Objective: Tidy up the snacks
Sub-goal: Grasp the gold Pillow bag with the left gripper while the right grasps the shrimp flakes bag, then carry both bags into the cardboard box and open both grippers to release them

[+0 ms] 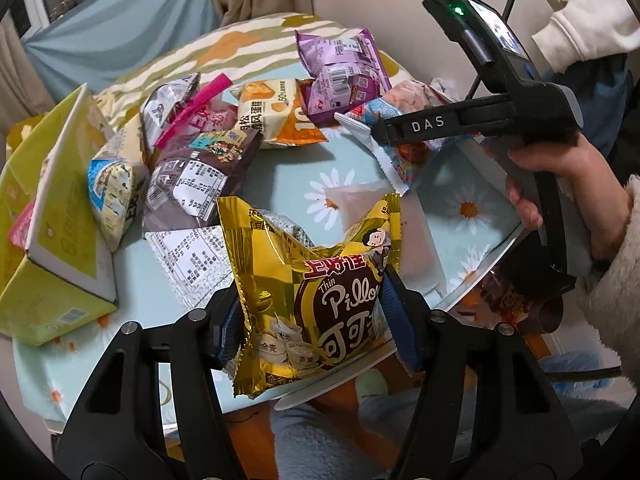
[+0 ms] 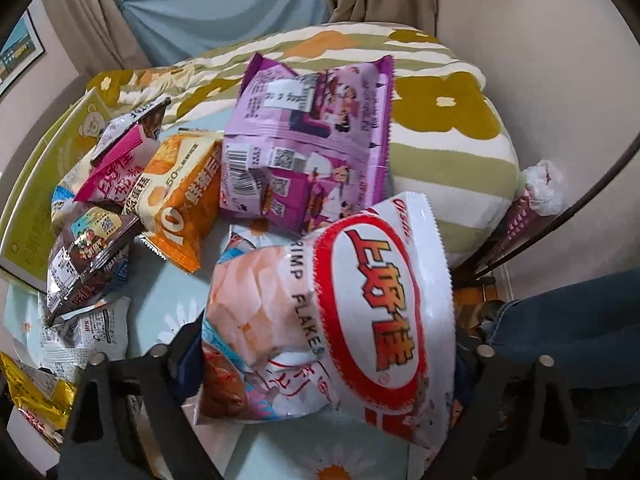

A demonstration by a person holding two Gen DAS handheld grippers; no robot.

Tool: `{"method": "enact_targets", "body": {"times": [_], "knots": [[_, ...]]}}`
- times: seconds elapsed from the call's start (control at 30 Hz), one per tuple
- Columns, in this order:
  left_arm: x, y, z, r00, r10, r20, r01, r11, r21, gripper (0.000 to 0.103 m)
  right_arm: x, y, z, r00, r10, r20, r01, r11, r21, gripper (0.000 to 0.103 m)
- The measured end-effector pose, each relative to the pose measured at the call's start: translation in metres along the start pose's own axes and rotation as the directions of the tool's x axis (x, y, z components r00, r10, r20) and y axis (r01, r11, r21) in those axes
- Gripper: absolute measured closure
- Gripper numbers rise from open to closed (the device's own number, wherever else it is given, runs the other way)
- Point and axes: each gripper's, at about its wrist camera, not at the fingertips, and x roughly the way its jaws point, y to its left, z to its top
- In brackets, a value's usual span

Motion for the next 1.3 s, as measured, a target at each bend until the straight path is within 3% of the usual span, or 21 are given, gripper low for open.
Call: {"method": "enact_targets", "body": {"times": [0.43,0.63,0.77,1.07,1.3], "knots": [[-0.010,0.002,0.003,1.000,-0.009,0.013,0.009,1.000,-0.001,0.043,-0.007,-0.003,-0.003,0.999,0.010,0.040,-0.010,1.000,-0.016,0.021],[-0.012,0.006,0.002,1.000,-0.013,0.017,0.014,1.000,-0.024,0.043,-0.012,0.007,0.008,0.996,-0.028,0.079,0.034,0.997,-0.068,0.021],[-0.016,0.009,0.006,1.000,-0.014,0.028,0.015,0.999,-0.037,0.043,-0.017,0.006,0.013,0.996,-0.022,0.086,0.028,0.998,-0.064,0.029],[-0.042,0.022,0.023,0.996,-0.013,0.091,0.019,0.997,-0.073,0.043,-0.063,0.018,0.021,0.991,0.013,0.130,-0.004,0.997,-0.074,0.031],[-0.076,0.062,0.047,0.982,0.037,0.183,-0.014,0.992,-0.123,0.043,-0.112,0.051,0.045,0.978,0.070,0.195,-0.054,0.995,-0.087,0.031]]}}
